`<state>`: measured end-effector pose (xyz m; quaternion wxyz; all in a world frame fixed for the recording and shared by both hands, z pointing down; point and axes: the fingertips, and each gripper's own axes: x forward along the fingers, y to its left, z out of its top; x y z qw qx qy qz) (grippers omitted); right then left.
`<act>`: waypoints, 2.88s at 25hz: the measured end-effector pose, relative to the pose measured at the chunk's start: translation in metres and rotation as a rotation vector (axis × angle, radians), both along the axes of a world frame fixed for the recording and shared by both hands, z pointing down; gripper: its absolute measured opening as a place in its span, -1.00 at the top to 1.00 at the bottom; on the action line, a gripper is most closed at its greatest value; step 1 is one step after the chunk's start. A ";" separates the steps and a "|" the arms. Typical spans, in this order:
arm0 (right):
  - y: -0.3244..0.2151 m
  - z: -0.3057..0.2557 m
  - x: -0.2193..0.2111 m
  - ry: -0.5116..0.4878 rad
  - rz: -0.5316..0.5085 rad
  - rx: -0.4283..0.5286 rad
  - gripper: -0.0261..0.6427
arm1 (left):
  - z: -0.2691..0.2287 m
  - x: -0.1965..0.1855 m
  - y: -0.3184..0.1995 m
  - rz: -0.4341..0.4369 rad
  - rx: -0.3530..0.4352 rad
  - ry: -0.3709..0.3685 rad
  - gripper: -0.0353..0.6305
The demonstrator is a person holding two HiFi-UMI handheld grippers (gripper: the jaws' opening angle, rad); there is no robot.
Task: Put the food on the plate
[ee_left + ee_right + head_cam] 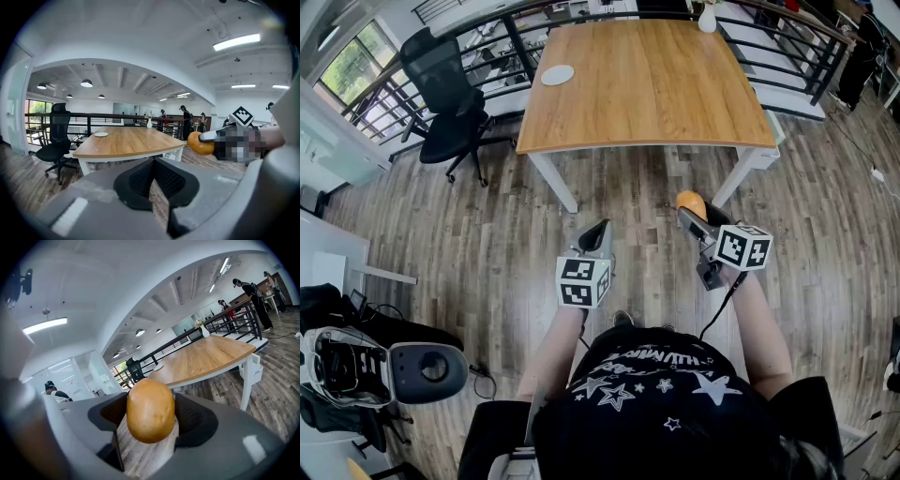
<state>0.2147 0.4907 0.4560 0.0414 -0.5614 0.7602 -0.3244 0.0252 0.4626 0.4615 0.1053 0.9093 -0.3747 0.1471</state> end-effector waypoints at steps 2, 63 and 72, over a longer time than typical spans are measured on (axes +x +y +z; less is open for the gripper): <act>0.002 0.004 -0.003 0.001 -0.006 -0.004 -0.05 | 0.004 -0.001 0.003 0.003 -0.003 -0.007 0.89; -0.189 0.045 -0.037 -0.019 -0.002 -0.070 -0.05 | 0.052 -0.079 -0.167 -0.105 -0.106 0.013 0.89; -0.273 0.039 0.006 -0.039 -0.014 -0.056 -0.05 | 0.042 -0.040 -0.244 -0.123 -0.096 -0.001 0.89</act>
